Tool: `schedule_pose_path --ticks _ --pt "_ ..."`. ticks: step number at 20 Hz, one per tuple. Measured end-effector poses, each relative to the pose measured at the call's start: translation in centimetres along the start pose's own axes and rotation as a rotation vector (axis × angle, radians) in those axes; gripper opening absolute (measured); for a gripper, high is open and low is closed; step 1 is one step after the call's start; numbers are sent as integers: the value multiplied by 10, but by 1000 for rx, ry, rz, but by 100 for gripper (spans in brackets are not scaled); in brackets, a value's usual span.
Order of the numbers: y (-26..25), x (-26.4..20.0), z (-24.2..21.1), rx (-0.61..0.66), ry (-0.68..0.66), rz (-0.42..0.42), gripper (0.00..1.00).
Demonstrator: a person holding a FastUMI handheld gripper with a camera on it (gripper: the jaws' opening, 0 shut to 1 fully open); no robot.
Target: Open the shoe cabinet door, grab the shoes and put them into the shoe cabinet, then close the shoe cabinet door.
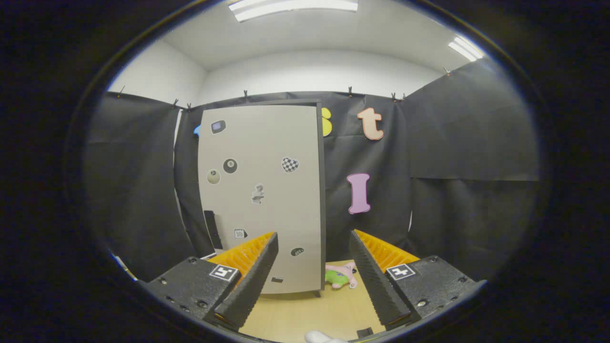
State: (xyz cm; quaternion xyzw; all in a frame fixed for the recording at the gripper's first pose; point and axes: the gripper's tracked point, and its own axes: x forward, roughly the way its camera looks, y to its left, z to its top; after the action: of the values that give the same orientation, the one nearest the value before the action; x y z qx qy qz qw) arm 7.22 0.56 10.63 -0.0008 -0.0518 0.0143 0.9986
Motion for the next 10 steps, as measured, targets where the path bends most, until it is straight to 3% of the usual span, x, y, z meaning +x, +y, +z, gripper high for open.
schedule_pose_path --ticks 10 --pt "8 9 -7 -15 11 2 98"
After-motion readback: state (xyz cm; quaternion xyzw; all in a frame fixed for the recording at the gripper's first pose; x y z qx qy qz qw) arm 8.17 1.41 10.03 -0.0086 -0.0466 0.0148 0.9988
